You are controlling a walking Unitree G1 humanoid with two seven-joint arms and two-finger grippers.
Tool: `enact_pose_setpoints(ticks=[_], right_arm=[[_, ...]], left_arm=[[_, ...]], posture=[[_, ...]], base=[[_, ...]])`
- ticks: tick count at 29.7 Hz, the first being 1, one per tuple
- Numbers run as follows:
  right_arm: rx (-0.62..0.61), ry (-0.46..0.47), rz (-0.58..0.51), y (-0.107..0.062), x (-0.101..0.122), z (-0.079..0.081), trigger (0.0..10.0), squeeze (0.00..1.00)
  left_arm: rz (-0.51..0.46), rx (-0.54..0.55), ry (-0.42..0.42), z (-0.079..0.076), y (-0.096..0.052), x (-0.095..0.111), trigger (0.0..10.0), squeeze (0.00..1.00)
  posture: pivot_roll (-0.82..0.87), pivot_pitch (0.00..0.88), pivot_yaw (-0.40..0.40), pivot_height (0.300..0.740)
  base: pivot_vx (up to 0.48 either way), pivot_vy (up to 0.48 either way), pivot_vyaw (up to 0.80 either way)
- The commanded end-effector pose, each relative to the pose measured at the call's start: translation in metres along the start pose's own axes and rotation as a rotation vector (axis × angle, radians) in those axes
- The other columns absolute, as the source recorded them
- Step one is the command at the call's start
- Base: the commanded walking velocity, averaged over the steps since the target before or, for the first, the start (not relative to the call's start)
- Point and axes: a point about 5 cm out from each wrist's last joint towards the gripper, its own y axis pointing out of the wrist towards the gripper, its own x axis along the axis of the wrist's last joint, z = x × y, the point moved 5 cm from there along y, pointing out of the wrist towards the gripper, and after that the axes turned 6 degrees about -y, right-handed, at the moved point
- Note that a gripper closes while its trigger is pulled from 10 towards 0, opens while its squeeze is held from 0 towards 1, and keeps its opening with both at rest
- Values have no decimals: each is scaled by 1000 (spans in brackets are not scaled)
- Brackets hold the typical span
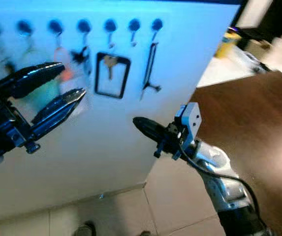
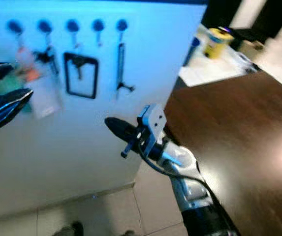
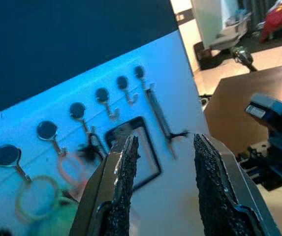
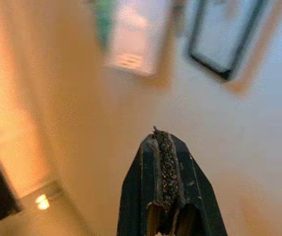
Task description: Hang keys on a hook
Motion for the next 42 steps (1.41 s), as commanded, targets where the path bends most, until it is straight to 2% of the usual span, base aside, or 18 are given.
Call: enact_pose_setpoints(ticks=[1,16,22,25,31,34,42], right_arm=[[-16,1,12,-5,-3,-2,10000,0],[-15,2,11,-5,-4,-2,10000,0],[-15,3,10,-4,-4,-1,10000,0],[-16,3,7,-4,-3,0,10000,0],[-17,3,7,-4,-3,0,10000,0],[-20,6,7,-4,-3,1,10000,0],[-17,11,5,-3,-4,3,10000,0]], left_arm=[[-9,-17,0,-3,1,2,10000,0],[-9,-12,3,-2,2,2,10000,0],[21,32,10,3,6,-5,10000,0],[46,123,35,19,12,-14,10000,0],[51,138,35,23,17,-17,10000,0],[47,163,21,30,25,-23,10000,0],[47,174,-1,27,34,-31,10000,0]], posture=[[143,10,-30,740],[145,14,-27,740],[145,15,-27,740],[138,17,-19,740],[136,19,-15,740],[136,22,-12,740],[136,25,-9,740]], base=[[-416,0,0],[-371,0,0],[0,0,0],[0,0,0],[0,0,0],[0,0,0],[0,0,0]])
